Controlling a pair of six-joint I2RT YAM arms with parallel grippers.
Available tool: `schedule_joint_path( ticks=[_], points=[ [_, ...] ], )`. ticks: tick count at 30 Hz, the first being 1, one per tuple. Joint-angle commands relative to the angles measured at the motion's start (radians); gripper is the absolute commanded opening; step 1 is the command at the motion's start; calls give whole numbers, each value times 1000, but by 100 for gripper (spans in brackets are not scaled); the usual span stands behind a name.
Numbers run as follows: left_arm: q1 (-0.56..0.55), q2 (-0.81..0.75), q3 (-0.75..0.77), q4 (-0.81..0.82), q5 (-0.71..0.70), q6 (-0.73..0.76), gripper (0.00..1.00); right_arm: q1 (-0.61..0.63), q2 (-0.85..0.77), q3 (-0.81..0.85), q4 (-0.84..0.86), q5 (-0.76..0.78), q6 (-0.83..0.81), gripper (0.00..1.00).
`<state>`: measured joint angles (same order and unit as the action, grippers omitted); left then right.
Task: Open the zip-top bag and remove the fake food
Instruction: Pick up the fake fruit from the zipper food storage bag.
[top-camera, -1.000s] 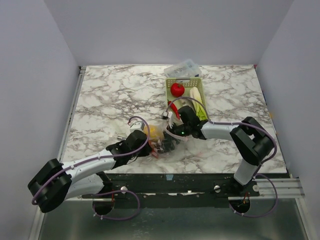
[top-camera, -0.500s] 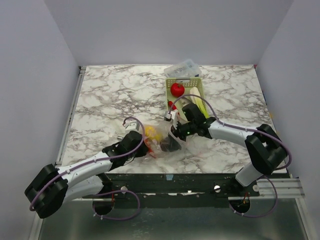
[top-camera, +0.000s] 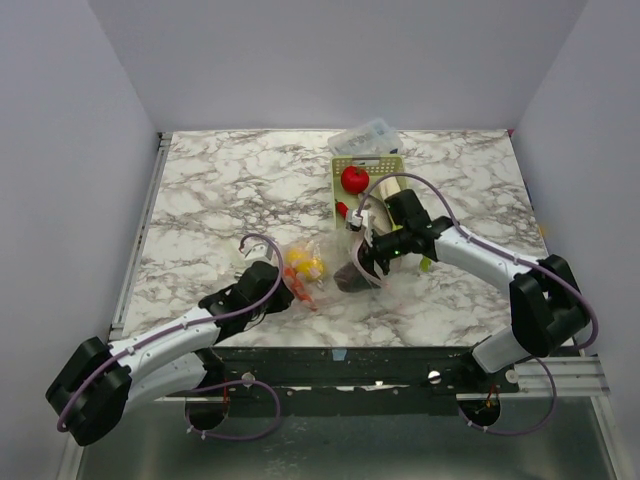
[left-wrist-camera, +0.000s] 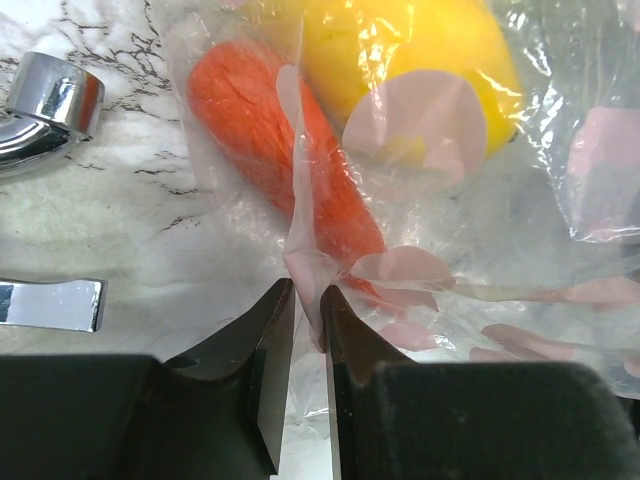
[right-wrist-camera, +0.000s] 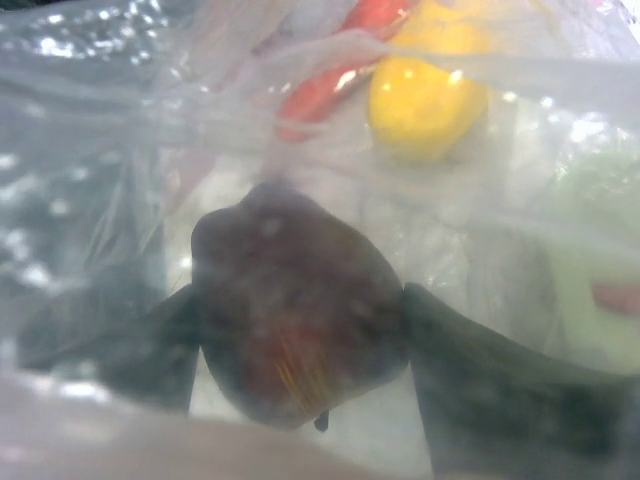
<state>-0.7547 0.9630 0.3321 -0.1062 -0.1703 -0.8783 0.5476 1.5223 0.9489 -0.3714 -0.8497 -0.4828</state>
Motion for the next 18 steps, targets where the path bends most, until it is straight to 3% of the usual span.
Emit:
schedule_joint_path(
  ticks=[1, 12, 18],
  points=[
    [13, -19, -22, -6, 12, 9, 20, -14, 6, 55, -125, -40, -98, 50],
    [32, -33, -36, 3, 28, 8, 20, -128, -21, 138, -388, -198, -330, 50],
    [44, -34, -37, 6, 41, 10, 20, -142, -16, 161, -438, -175, -364, 50]
  ],
)
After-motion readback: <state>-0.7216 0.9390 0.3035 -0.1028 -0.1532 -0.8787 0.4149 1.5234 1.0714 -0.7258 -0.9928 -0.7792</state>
